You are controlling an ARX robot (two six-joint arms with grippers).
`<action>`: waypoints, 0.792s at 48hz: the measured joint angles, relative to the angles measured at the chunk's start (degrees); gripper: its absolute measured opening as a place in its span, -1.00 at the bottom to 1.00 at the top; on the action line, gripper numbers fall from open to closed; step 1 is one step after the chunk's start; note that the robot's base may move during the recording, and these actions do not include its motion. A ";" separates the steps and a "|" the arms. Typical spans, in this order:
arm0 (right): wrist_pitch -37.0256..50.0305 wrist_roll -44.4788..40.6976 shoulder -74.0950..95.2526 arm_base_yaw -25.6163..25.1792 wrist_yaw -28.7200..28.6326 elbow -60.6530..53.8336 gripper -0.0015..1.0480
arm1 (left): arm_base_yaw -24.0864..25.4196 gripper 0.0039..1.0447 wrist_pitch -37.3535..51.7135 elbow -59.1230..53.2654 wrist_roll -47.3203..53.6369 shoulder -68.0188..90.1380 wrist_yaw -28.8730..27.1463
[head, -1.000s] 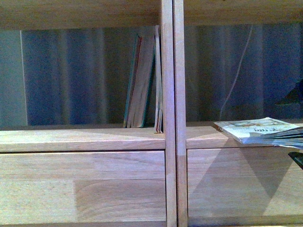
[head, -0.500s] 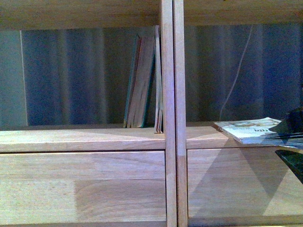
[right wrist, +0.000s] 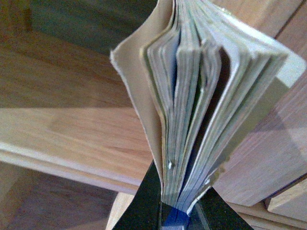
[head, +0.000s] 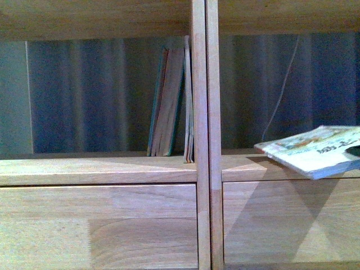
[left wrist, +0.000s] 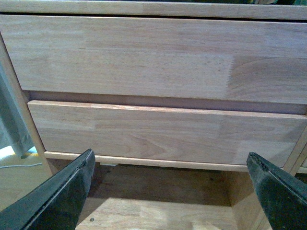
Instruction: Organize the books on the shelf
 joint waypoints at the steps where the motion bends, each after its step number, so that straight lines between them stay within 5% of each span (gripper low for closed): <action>1: -0.35 -0.24 -1.46 -0.70 -0.85 -0.63 -0.86 | 0.00 0.86 0.00 0.00 0.00 0.00 0.00; 11: -7.08 -3.28 -19.12 -12.11 -11.67 -4.98 -0.86 | 0.17 0.86 0.07 0.00 -0.37 0.07 0.66; 16: -9.75 -3.93 -26.45 -19.28 -17.94 -5.03 -0.86 | 10.05 0.86 8.28 1.95 -8.66 7.76 18.03; 20: -10.82 -4.26 -29.46 -21.73 -20.61 -5.03 -0.86 | 12.48 0.86 13.18 6.08 -14.64 14.14 18.82; 29: -11.50 -4.96 -31.65 -19.45 -20.31 -4.24 -0.86 | 6.34 0.86 21.57 14.93 -22.27 25.62 11.63; 38: -11.72 -8.57 -32.54 -7.78 -14.86 -2.14 -0.86 | -4.63 0.86 32.02 30.73 -31.98 48.57 13.79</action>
